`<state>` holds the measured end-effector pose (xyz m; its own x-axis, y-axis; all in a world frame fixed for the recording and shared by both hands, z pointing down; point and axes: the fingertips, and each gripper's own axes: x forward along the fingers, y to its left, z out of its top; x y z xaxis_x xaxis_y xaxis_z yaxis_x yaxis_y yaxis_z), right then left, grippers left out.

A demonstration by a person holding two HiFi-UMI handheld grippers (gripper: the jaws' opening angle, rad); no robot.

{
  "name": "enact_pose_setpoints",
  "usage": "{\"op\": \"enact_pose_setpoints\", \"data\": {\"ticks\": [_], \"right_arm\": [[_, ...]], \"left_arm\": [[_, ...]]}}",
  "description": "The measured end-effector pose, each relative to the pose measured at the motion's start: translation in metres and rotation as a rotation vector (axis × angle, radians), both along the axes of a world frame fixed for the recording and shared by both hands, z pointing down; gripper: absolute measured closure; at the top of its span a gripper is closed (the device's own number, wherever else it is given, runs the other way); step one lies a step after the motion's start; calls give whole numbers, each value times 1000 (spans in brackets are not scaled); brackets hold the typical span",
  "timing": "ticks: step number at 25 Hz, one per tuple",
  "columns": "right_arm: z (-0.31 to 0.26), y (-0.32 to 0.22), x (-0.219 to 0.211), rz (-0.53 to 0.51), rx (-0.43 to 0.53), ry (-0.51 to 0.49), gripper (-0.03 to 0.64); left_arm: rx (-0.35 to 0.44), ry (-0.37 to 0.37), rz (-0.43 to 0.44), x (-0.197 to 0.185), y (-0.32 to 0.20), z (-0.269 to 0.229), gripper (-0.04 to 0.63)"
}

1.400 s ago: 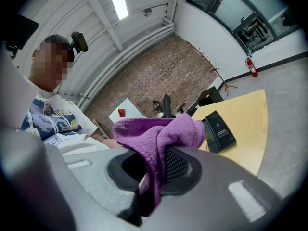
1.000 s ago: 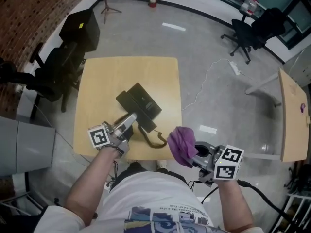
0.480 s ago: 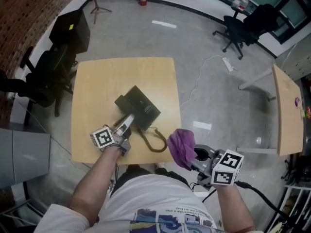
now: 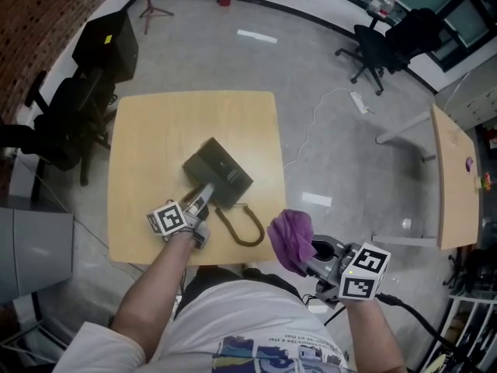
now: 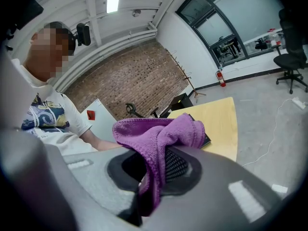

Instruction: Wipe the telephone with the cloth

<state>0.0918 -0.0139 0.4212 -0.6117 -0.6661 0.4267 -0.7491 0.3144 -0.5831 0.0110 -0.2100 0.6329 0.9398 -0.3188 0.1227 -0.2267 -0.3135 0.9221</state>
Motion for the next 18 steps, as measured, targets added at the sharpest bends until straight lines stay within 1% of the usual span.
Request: {"op": "enact_pose_setpoints", "data": {"ticks": [4, 14, 16, 18], "right_arm": [[0, 0, 2, 2, -3, 2, 574], [4, -1, 7, -9, -1, -11, 574], [4, -4, 6, -17, 7, -5, 574], [5, -6, 5, -33, 17, 5, 574]], "left_arm": [[-7, -19, -5, 0, 1, 6, 520], [-55, -41, -13, -3, 1, 16, 518], [-53, -61, -12, -3, 0, 17, 514], [-39, -100, -13, -4, -2, 17, 508]]}}
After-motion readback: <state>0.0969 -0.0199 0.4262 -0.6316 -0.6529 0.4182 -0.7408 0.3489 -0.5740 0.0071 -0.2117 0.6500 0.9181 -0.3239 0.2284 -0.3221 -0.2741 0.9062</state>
